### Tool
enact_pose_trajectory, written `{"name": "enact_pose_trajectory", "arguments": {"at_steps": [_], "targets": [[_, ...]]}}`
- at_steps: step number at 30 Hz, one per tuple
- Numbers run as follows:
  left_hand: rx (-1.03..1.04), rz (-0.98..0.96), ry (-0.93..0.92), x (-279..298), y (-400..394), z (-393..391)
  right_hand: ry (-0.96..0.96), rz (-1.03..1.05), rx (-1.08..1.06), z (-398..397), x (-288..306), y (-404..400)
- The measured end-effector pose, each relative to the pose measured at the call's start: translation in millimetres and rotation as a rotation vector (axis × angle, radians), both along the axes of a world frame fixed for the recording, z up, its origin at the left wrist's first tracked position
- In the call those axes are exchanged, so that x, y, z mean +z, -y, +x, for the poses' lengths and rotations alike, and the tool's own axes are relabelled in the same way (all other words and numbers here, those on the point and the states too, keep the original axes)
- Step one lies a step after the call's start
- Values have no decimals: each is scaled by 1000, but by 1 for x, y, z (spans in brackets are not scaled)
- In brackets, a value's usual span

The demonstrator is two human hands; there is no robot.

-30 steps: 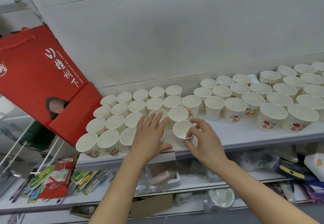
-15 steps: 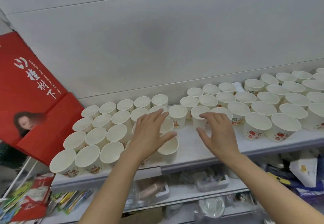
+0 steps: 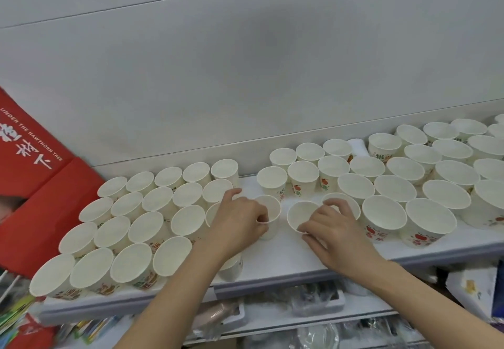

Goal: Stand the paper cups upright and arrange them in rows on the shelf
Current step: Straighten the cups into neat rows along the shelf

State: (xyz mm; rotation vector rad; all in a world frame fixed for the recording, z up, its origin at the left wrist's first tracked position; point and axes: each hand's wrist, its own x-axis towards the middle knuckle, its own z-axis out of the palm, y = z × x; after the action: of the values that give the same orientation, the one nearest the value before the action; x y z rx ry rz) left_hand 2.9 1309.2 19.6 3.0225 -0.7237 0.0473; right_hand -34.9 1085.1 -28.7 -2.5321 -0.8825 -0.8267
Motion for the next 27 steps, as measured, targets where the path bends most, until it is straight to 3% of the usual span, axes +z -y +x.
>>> {"name": "enact_pose_trajectory", "arguments": {"at_steps": [3,7,12,16,20,27], "targets": [[-29,-85,-46,9,-3,-2,-18,34,24,-6,2,3],[53,-352,65,30,-6,27,-37,205,-34,11,21,-3],[22,-128,-10,23,27,80,-173,327,-275,89,51,-10],[-24,66,63,13,21,101,-406,147,-325,129,57,-19],[-25,109,124,10,2,118,-440,-70,-356,145,50,-33],[-68,-1,125,4,3,123,-408,-81,-426,143,43,-35]]}}
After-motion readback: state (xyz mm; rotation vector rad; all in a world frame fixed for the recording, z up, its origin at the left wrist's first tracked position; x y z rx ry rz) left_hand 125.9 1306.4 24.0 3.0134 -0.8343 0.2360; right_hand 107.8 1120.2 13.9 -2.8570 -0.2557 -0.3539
